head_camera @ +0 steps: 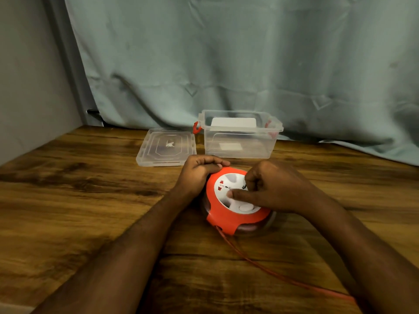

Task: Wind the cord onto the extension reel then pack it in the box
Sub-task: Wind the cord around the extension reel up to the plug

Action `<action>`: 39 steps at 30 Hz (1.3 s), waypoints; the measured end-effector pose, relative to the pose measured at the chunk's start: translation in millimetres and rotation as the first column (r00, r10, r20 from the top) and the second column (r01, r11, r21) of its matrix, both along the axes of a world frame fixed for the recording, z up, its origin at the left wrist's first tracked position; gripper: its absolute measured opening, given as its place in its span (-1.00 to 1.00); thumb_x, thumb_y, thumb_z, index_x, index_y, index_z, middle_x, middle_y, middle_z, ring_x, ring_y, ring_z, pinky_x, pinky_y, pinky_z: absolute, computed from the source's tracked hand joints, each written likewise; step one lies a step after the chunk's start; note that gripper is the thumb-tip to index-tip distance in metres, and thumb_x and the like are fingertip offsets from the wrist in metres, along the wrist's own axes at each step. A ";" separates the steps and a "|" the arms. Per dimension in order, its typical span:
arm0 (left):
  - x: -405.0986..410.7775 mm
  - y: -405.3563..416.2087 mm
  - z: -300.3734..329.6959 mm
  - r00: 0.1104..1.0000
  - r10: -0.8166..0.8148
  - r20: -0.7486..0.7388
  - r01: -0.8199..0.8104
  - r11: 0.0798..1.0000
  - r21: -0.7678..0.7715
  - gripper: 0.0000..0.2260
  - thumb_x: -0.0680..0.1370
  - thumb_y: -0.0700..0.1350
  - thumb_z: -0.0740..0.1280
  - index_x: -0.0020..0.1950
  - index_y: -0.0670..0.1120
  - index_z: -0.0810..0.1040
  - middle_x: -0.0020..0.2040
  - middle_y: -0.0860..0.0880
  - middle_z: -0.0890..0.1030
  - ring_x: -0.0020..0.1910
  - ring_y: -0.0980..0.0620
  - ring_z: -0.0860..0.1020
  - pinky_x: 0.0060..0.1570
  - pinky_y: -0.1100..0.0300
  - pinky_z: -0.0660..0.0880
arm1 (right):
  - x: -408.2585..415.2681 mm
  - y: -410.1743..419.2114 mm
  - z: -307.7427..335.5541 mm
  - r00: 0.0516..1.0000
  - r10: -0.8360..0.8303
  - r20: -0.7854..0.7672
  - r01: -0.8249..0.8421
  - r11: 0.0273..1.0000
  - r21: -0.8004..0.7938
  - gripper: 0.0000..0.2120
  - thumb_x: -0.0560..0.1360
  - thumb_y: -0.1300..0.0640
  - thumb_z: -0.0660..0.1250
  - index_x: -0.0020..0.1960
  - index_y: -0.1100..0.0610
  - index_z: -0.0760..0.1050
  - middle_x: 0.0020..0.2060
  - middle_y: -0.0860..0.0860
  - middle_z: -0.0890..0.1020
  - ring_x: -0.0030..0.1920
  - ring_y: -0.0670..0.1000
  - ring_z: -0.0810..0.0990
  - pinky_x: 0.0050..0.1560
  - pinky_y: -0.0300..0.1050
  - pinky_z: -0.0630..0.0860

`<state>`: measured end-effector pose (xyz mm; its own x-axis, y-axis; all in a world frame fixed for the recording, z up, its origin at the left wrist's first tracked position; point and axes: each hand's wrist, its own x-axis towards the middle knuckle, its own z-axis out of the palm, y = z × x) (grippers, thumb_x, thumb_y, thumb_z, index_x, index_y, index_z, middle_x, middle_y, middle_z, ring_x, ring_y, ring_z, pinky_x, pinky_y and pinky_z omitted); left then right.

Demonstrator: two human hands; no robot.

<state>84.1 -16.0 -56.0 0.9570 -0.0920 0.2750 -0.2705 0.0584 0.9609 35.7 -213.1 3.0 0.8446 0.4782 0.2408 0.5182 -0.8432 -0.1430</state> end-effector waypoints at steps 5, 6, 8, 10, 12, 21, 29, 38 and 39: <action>-1.2 0.9 0.3 1.000 -0.014 -0.003 0.014 1.000 0.004 -0.81 0.54 -0.39 0.27 0.04 -0.28 0.66 0.01 -0.26 0.69 -0.09 -0.12 0.67 -0.09 0.14 0.64 | 1.8 -6.9 7.1 0.996 0.016 -0.089 -0.015 1.000 0.016 -0.90 0.51 -0.09 0.44 -0.01 -0.17 0.56 -0.45 -0.15 0.53 -0.39 -0.20 0.52 -0.39 -0.27 0.34; -1.7 0.8 0.7 1.000 -0.018 0.002 0.018 1.000 0.006 -0.81 0.54 -0.39 0.27 0.05 -0.28 0.65 0.01 -0.25 0.69 -0.09 -0.11 0.67 -0.10 0.16 0.63 | 2.9 -8.0 5.8 0.994 0.031 -0.108 -0.029 0.999 0.023 -0.86 0.51 -0.05 0.43 0.05 -0.19 0.53 -0.46 -0.13 0.53 -0.40 -0.19 0.52 -0.38 -0.26 0.36; -2.6 0.2 1.7 1.000 -0.028 0.013 0.028 1.000 0.000 -0.80 0.53 -0.41 0.26 0.06 -0.30 0.65 0.01 -0.25 0.68 -0.09 -0.11 0.66 -0.10 0.17 0.63 | 4.7 -10.6 4.1 0.990 0.061 -0.126 -0.058 0.998 0.028 -0.72 0.49 0.02 0.44 0.15 -0.23 0.51 -0.46 -0.10 0.52 -0.42 -0.18 0.50 -0.36 -0.20 0.39; -3.0 -0.6 2.8 0.999 -0.032 0.018 0.032 0.999 -0.009 -0.78 0.52 -0.42 0.25 0.08 -0.32 0.64 0.01 -0.27 0.68 -0.09 -0.10 0.66 -0.08 0.18 0.61 | 5.9 -12.5 4.9 0.987 0.077 -0.144 -0.077 0.997 0.004 -0.58 0.46 0.07 0.46 0.25 -0.25 0.52 -0.44 -0.10 0.51 -0.41 -0.16 0.47 -0.34 -0.17 0.40; -3.7 -1.0 3.8 0.999 -0.037 0.025 0.037 0.999 -0.005 -0.78 0.52 -0.42 0.26 0.08 -0.30 0.64 0.00 -0.26 0.68 -0.12 -0.06 0.66 -0.11 0.21 0.62 | 5.8 -14.0 6.5 0.984 0.083 -0.161 -0.086 0.996 -0.011 -0.49 0.44 0.08 0.48 0.33 -0.26 0.52 -0.43 -0.09 0.50 -0.41 -0.13 0.45 -0.33 -0.16 0.41; -0.3 -0.4 0.4 0.997 -0.049 0.057 0.044 0.995 0.092 -0.77 0.53 -0.41 0.26 0.04 -0.22 0.67 -0.02 -0.13 0.70 -0.13 -0.01 0.67 -0.13 0.20 0.62 | -3.2 -16.4 21.5 0.960 0.094 -0.263 -0.128 0.985 -0.114 -0.45 0.48 0.01 0.49 0.41 -0.30 0.47 -0.48 -0.62 0.38 -0.36 -0.43 0.47 -0.40 -0.30 0.30; -1.7 -2.9 0.4 0.995 -0.090 0.053 0.084 0.991 0.100 -0.76 0.51 -0.45 0.25 0.06 -0.30 0.65 -0.05 -0.22 0.69 -0.18 0.01 0.66 -0.16 0.23 0.59 | -2.4 -21.6 20.2 0.966 0.005 -0.258 -0.030 0.995 -0.093 -0.42 0.28 -0.27 0.60 0.28 -0.27 0.60 0.04 -0.30 0.63 -0.05 -0.23 0.59 -0.09 -0.16 0.63; -0.8 0.1 -1.4 0.998 -0.054 0.045 0.051 0.997 0.066 -0.77 0.52 -0.42 0.27 0.00 -0.21 0.68 -0.01 -0.21 0.70 -0.08 -0.09 0.66 -0.04 0.13 0.61 | -2.4 -5.2 3.9 0.999 0.030 -0.012 -0.032 0.985 -0.169 -0.39 0.25 -0.57 0.37 -0.37 0.01 0.54 -0.45 -0.14 0.55 -0.38 -0.15 0.52 -0.36 -0.22 0.28; -0.8 -0.3 -1.4 0.998 -0.053 0.039 0.051 0.997 0.062 -0.77 0.52 -0.42 0.27 -0.01 -0.21 0.68 -0.02 -0.21 0.71 -0.09 -0.09 0.66 -0.06 0.13 0.61 | -2.1 -3.8 2.8 0.999 0.033 -0.010 -0.034 0.984 -0.174 -0.37 0.28 -0.57 0.33 -0.41 0.02 0.51 -0.47 -0.12 0.54 -0.40 -0.15 0.52 -0.37 -0.25 0.26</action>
